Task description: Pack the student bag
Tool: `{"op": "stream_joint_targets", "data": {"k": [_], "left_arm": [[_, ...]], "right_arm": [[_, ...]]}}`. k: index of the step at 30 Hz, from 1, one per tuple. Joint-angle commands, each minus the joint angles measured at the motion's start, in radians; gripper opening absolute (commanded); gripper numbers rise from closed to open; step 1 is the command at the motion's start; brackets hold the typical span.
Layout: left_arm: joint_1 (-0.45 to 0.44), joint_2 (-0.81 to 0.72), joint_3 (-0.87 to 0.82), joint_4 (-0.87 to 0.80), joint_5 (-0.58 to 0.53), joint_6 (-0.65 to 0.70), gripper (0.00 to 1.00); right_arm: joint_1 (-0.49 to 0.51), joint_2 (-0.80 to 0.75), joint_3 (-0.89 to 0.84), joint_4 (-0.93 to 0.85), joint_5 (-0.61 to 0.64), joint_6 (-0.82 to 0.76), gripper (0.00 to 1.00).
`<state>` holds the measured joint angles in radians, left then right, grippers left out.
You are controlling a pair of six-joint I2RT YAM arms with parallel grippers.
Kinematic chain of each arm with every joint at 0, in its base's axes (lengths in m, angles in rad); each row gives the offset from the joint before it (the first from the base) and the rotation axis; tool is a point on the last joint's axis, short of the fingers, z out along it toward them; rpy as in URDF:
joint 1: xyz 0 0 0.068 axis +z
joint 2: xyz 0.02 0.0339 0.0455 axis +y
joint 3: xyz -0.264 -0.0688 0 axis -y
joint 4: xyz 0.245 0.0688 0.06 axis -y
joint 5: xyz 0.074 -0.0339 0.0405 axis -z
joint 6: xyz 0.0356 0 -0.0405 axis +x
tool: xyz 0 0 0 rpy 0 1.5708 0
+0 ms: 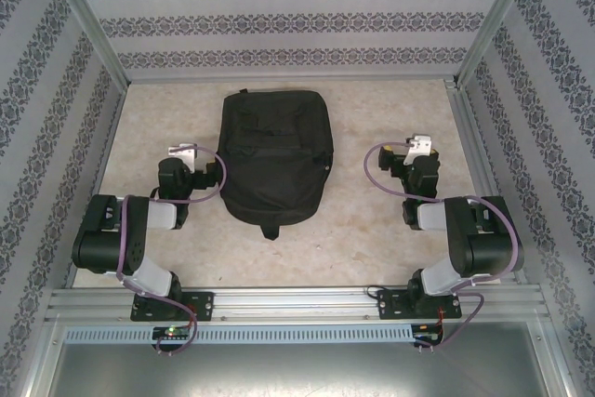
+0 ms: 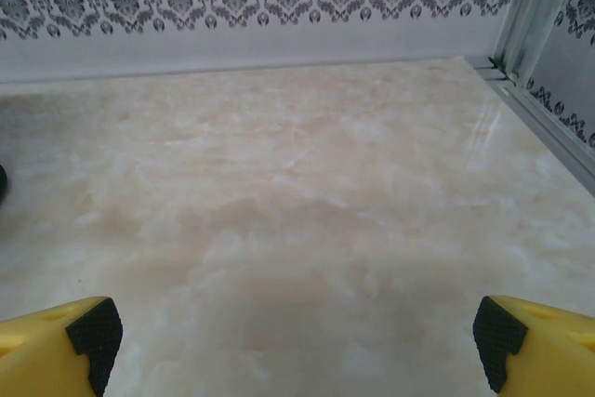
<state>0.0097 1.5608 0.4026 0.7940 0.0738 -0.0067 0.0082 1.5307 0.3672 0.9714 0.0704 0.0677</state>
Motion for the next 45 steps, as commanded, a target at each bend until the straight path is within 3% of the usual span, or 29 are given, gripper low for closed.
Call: {"op": "stream_joint_targets", "data": {"k": [1,45], "left_arm": [[0.008,0.002,0.022,0.019,-0.011,0.002,0.99],[0.005,0.001,0.019,0.022,-0.013,0.007,1.00]], "right_arm": [[-0.003,-0.018,0.001,-0.041,-0.001,-0.008,0.98],[0.018,-0.012,0.012,-0.048,-0.015,-0.039,0.98]]}}
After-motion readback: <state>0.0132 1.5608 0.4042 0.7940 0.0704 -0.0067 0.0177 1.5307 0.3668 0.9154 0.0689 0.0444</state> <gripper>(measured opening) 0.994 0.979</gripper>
